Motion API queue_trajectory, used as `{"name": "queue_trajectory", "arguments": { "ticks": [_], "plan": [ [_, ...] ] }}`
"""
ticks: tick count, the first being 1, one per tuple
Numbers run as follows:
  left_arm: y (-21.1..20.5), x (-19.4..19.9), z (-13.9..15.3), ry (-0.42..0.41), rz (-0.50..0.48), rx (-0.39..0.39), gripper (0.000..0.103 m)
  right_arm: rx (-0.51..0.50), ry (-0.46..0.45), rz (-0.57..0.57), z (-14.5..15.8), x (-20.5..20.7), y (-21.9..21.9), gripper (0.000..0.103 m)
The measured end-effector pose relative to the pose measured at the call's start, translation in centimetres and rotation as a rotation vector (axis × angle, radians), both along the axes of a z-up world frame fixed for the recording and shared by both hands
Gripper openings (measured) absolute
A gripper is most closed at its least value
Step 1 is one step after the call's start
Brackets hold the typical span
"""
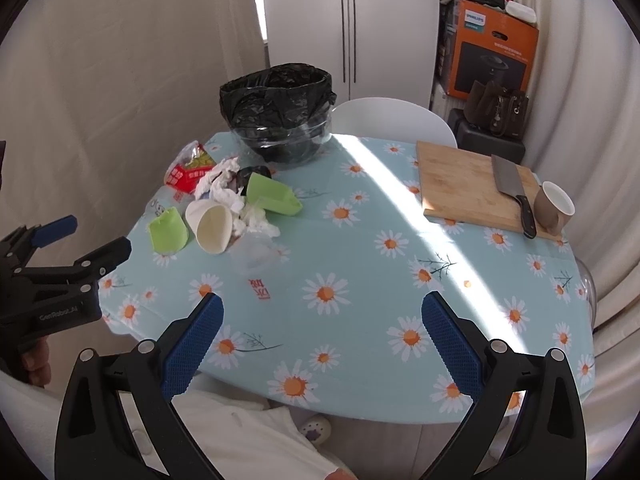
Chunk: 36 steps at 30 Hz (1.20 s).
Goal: Collect trash
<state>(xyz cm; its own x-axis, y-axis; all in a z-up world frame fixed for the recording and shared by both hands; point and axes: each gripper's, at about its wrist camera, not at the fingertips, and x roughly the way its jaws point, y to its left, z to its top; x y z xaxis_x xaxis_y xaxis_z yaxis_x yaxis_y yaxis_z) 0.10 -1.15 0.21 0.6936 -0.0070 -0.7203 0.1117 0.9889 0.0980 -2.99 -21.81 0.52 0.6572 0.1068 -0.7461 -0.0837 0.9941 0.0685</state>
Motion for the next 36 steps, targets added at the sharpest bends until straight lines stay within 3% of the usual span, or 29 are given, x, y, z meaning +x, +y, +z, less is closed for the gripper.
{"name": "queue_trajectory", "arguments": {
  "ticks": [21, 36],
  "plan": [
    [0.3, -0.4, -0.3, 0.011, 0.012, -0.005, 0.097, -0.004, 0.008, 0.026, -0.1, 0.1, 0.3, 0.095],
    [2.5, 1.1, 0.4, 0.072, 0.048, -0.026, 0.097, 0.023, 0.067, 0.059, -0.7, 1.2, 1.4, 0.095]
  ]
}}
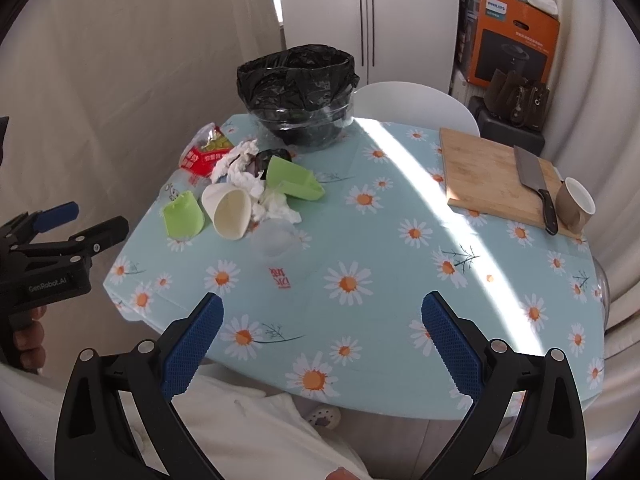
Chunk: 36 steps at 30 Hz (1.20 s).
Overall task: Collect trash
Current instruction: 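Reach the left and right tools toward the clear plastic cup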
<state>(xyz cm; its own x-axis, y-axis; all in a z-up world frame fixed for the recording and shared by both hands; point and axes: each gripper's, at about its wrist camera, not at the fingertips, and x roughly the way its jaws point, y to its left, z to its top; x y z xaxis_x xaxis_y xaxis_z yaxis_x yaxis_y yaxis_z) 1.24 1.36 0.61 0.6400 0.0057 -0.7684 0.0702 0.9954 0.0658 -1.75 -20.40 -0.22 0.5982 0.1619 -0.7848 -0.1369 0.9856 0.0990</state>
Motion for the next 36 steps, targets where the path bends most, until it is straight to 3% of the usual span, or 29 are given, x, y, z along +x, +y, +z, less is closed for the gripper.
{"name": "queue_trajectory", "arguments": {
  "ticks": [9, 20, 36],
  "plan": [
    [2.8, 2.9, 0.0, 0.045, 0.019, -0.037, 0.097, -0.002, 0.027, 0.012, 0.0, 2.7, 2.0, 0.095],
    [6.2, 8.1, -1.1, 0.134, 0.025, -0.026, 0.097, 0.024, 0.124, 0.024, -1.6, 7.7, 5.4, 0.095],
    [10.8, 16.7, -6.6, 0.339, -0.010, -0.074, 0.097, -0.015, 0.285, -0.012, -5.1, 13.1, 9.4, 0.095]
  ]
}}
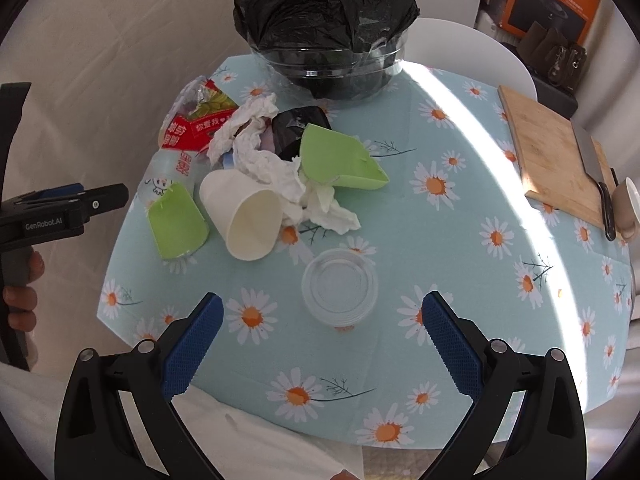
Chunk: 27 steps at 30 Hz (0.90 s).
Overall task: Collect trash
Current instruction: 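Reach the left and right tools toward the clear plastic cup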
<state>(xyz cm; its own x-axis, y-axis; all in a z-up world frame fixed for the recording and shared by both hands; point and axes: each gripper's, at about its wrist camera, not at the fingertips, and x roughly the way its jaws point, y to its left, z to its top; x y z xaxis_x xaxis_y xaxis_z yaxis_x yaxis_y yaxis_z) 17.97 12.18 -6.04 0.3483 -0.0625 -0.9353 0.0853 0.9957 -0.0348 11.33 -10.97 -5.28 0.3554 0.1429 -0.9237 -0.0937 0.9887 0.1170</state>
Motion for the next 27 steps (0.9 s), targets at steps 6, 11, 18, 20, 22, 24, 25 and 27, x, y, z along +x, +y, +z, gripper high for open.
{"name": "queue_trajectory", "arguments": {
  "ticks": [6, 11, 18, 20, 22, 24, 25, 27],
  "plan": [
    [1.5, 3.2, -2.4, 0.078, 0.041, -0.088, 0.097, -0.012, 0.027, -0.019, -1.7, 1.5, 0.4, 0.095],
    [1.8, 5.4, -4.0, 0.098, 0.029, -0.015, 0.097, -0.012, 0.060, -0.045, -3.3, 2.3, 0.1, 0.095],
    [2.1, 7.7, -6.6, 0.169, 0.020, 0.003, 0.097, -0.019, 0.099, -0.068, -5.4, 2.9, -0.3, 0.095],
    [2.0, 8.3, -7.2, 0.184, 0.009, 0.031, 0.097, -0.018, 0.108, -0.072, -5.9, 3.1, -0.3, 0.095],
    [2.1, 8.6, -7.6, 0.193, 0.007, 0.032, 0.097, -0.012, 0.117, -0.073, -6.4, 3.2, -0.2, 0.095],
    [2.2, 9.0, -8.1, 0.205, 0.007, 0.028, 0.097, -0.014, 0.126, -0.074, -6.9, 3.4, -0.1, 0.095],
    [2.2, 9.1, -8.4, 0.206, 0.005, 0.032, 0.097, -0.015, 0.131, -0.075, -7.2, 3.5, -0.1, 0.095],
    [2.2, 9.4, -8.8, 0.218, 0.006, 0.040, 0.097, -0.007, 0.143, -0.078, -7.8, 3.6, -0.2, 0.094]
  ]
}}
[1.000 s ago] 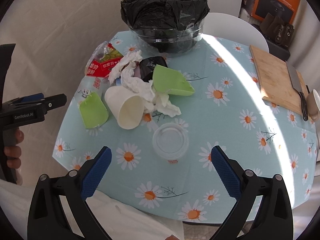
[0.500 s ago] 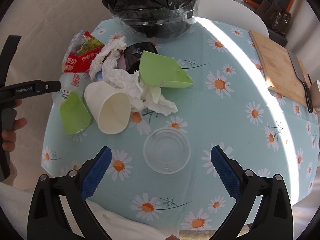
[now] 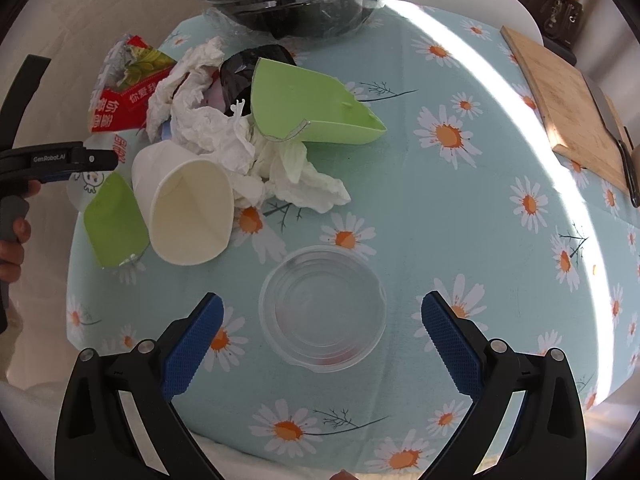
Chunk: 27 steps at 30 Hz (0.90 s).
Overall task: Collect trash
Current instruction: 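Reach the left and right tools toward the clear plastic cup, then close the right gripper on the clear plastic cup and lift it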
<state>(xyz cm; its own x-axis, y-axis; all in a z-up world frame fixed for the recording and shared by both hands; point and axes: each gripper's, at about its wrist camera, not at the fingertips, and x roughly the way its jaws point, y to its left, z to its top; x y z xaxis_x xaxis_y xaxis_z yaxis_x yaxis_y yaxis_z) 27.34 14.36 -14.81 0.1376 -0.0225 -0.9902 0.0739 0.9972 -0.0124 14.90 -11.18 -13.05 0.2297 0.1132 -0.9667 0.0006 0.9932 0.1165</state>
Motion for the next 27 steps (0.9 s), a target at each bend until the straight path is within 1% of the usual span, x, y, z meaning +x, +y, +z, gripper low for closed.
{"name": "queue_trajectory", "arguments": {
  "ticks": [1, 2, 3, 4, 5, 8, 14, 18, 21, 22, 24, 27],
  "plan": [
    [0.0, 0.2, -0.4, 0.020, 0.000, 0.005, 0.094, 0.008, 0.007, -0.003, -0.3, 0.1, -0.1, 0.094],
    [0.0, 0.4, -0.8, 0.042, -0.001, 0.004, 0.088, 0.017, 0.011, -0.008, -0.6, 0.1, -0.2, 0.093],
    [0.0, 0.4, -1.0, 0.053, -0.002, 0.007, 0.088, 0.024, 0.020, -0.015, -1.0, 0.2, -0.3, 0.093],
    [0.0, 0.5, -1.2, 0.058, -0.010, 0.027, 0.088, 0.029, 0.031, -0.026, -1.4, 0.2, -0.5, 0.085],
    [-0.2, 0.5, -1.4, 0.060, -0.026, 0.045, 0.086, 0.037, 0.035, -0.041, -1.7, 0.2, -0.8, 0.061],
    [-0.7, 0.5, -1.4, 0.058, -0.056, 0.058, 0.082, 0.081, 0.042, -0.072, -2.0, 0.3, -1.5, 0.060],
    [-1.8, 0.5, -1.0, 0.042, -0.094, 0.083, 0.074, 0.087, 0.025, -0.075, -1.6, 0.1, -2.4, 0.059],
    [-2.0, 0.6, -0.7, 0.035, -0.111, 0.083, 0.071, 0.097, 0.001, -0.080, -0.8, 0.1, -3.2, 0.059],
    [-2.4, 0.8, -0.1, 0.035, -0.096, 0.067, 0.070, 0.107, -0.013, -0.081, -0.3, 0.2, -3.6, 0.059],
    [-1.9, 0.9, 0.3, 0.033, -0.087, 0.058, 0.070, 0.111, -0.019, -0.079, -0.2, 0.1, -3.6, 0.059],
    [-2.6, 0.4, 1.4, 0.019, -0.081, 0.051, 0.070, 0.115, -0.032, -0.070, 0.2, 0.1, -3.7, 0.059],
    [-2.7, 0.2, 2.1, -0.006, -0.082, 0.073, 0.070, 0.109, -0.053, -0.052, 1.0, -0.2, -3.9, 0.059]
  ]
}}
